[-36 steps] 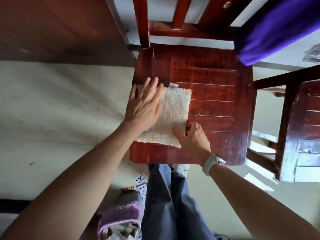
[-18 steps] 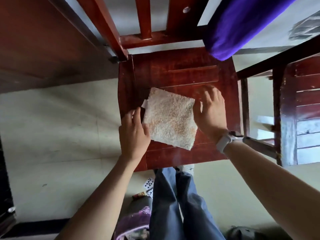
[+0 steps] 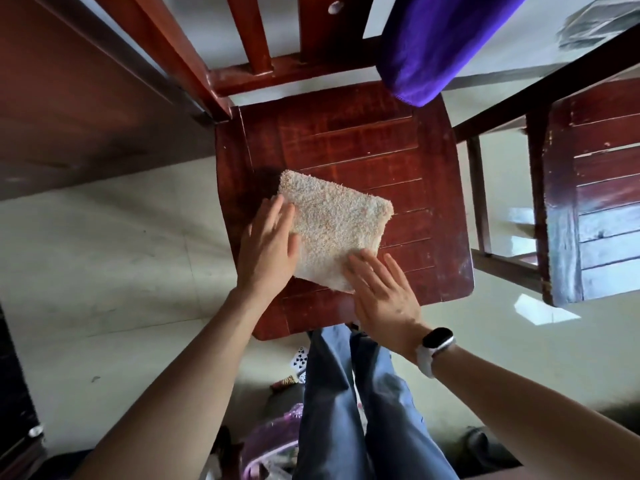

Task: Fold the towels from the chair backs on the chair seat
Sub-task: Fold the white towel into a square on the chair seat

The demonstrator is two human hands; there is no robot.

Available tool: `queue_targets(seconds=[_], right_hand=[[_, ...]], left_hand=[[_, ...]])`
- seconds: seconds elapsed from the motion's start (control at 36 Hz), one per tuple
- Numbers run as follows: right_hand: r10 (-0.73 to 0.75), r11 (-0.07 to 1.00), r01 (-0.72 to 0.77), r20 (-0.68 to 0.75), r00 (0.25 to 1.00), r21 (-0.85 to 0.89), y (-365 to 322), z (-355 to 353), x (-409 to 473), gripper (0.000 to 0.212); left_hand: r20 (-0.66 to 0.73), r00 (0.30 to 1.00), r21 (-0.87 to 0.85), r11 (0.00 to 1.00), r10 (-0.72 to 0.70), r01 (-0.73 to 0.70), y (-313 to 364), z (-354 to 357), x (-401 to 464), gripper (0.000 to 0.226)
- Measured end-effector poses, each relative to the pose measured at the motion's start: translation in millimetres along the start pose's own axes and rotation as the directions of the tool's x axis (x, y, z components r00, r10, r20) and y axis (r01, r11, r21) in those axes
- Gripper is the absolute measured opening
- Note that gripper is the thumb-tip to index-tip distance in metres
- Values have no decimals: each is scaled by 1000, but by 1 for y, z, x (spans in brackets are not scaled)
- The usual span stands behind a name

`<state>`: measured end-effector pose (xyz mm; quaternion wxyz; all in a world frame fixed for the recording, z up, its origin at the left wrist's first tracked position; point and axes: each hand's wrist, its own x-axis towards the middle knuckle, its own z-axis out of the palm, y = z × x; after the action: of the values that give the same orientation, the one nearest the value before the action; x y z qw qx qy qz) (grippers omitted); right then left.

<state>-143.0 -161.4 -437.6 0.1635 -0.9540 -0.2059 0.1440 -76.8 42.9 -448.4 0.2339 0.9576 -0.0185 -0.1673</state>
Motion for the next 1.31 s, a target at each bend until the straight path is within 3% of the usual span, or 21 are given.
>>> queue_targets(seconds=[0.08, 0.14, 0.19, 0.25, 0.31, 0.42, 0.5, 0.56, 0.64, 0.72, 0.89, 0.97, 1.11, 1.25, 1.31], right_hand=[[312, 933, -288, -87, 946, 214, -1, -16, 8, 24], [561, 748, -520, 25, 827, 411, -1, -25, 21, 25], [703, 525, -666, 171, 690, 531, 4, -25, 34, 37], [765, 352, -732, 271, 584, 583, 11, -20, 48, 49], [772, 250, -754, 345, 534, 608, 14, -12, 59, 48], [767, 124, -716, 391, 509, 687, 12, -8, 73, 18], [761, 130, -666, 357, 541, 734, 9, -13, 76, 13], [748, 110, -643, 363, 556, 758, 7, -19, 73, 2], [723, 115, -630, 370, 583, 768, 8, -28, 64, 16], [733, 104, -596, 344, 587, 796, 9, -50, 50, 23], [748, 54, -564, 341, 570, 824, 23, -96, 1, 25], [747, 52, -524, 315, 585, 850, 31, -126, -27, 22], [801, 143, -424, 147, 581, 894, 51, -186, -77, 15], [861, 138, -336, 55, 505, 932, 97, -244, -151, 32], [877, 157, -316, 15, 480, 936, 122, -266, -187, 29]], left_hand=[[-106, 981, -188, 972, -165, 144, 4, -4, 5, 40], [-89, 956, -269, 931, -279, 247, 6, -5, 9, 43], [-31, 935, -283, 900, -354, 332, 6, -5, 13, 45], [6, 921, -281, 883, -390, 376, 6, -6, 18, 46], [56, 909, -272, 870, -414, 413, 5, -5, 22, 48], [188, 848, -298, 793, -497, 531, 6, -5, 28, 47], [241, 821, -350, 743, -517, 571, 9, -7, 29, 27], [276, 814, -430, 692, -511, 580, 13, -9, 28, 28], [275, 828, -543, 632, -488, 553, 24, -14, 22, 21], [250, 849, -609, 606, -466, 512, 42, -25, 7, 28], [173, 925, -601, 708, -338, 371, 99, -60, -25, 55], [134, 961, -580, 767, -244, 276, 135, -73, -36, 53], [78, 993, -526, 843, -89, 117, 214, -86, -46, 46], [51, 998, -491, 871, 46, -15, 317, -78, -57, 46], [32, 995, -474, 878, 95, -69, 365, -71, -65, 45]])
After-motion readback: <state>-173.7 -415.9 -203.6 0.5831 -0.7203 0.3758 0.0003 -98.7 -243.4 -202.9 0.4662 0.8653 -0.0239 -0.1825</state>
